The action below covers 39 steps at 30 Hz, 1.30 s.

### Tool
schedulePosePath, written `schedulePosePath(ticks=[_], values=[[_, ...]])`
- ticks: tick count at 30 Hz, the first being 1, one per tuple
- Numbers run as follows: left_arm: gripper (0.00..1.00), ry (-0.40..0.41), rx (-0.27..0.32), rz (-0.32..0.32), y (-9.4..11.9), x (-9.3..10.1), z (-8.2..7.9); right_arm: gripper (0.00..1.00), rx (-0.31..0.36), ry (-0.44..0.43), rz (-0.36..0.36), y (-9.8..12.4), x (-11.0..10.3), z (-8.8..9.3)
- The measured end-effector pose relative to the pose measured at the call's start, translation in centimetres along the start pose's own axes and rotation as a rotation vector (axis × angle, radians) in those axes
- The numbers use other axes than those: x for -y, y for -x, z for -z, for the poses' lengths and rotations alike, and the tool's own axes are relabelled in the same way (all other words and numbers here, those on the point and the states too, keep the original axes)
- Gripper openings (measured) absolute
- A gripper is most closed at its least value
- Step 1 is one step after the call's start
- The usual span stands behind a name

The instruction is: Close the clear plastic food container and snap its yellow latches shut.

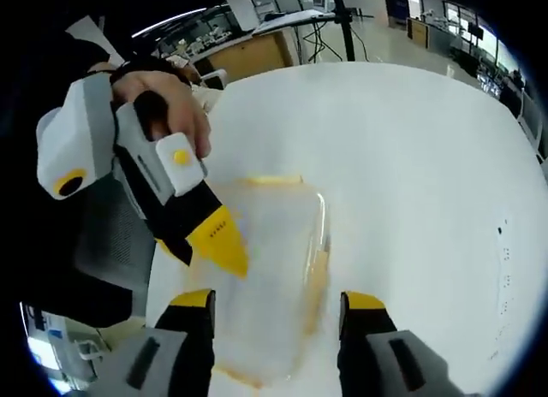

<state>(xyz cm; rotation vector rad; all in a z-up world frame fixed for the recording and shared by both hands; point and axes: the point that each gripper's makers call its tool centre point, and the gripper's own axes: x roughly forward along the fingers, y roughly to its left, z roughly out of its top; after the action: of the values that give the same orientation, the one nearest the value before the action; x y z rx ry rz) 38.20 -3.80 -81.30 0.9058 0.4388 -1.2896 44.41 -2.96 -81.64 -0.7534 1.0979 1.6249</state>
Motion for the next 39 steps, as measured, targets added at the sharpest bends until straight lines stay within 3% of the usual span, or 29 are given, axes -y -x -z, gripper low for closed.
schedulePosePath(ticks=[7,12,17,22,24,25,31,34,39], values=[[0.55,0.03,-0.017,0.009,0.3,-0.3,0.6,0.57,0.001,0.011,0.009,-0.1,0.1,0.1],[0.53,0.055,-0.019,0.033,1.2,-1.3,0.9,0.56,0.022,0.017,0.028,0.4,-0.1,-0.3],[0.51,0.123,0.02,0.128,1.9,-1.2,0.1,0.57,0.025,0.04,0.057,0.8,-0.6,-0.5],[0.46,0.118,-0.021,0.173,2.2,-2.3,0.6,0.57,0.023,0.06,0.1,1.6,-1.0,-0.3],[0.4,0.067,-0.095,0.157,2.3,-3.3,1.7,0.57,0.031,0.074,0.129,2.2,-1.6,-0.4],[0.39,0.068,-0.089,0.163,2.3,-3.4,1.5,0.57,0.038,0.073,0.138,2.3,-1.8,-0.5],[0.44,0.198,-0.087,0.213,2.1,-3.6,1.5,0.53,0.088,0.044,0.195,2.2,-3.0,-1.0],[0.43,0.204,-0.106,0.215,1.9,-3.5,1.9,0.52,0.139,-0.007,0.19,1.5,-3.6,-1.3],[0.43,0.225,-0.09,0.208,2.2,-3.7,1.6,0.53,0.073,-0.004,0.247,1.0,-3.4,0.0]])
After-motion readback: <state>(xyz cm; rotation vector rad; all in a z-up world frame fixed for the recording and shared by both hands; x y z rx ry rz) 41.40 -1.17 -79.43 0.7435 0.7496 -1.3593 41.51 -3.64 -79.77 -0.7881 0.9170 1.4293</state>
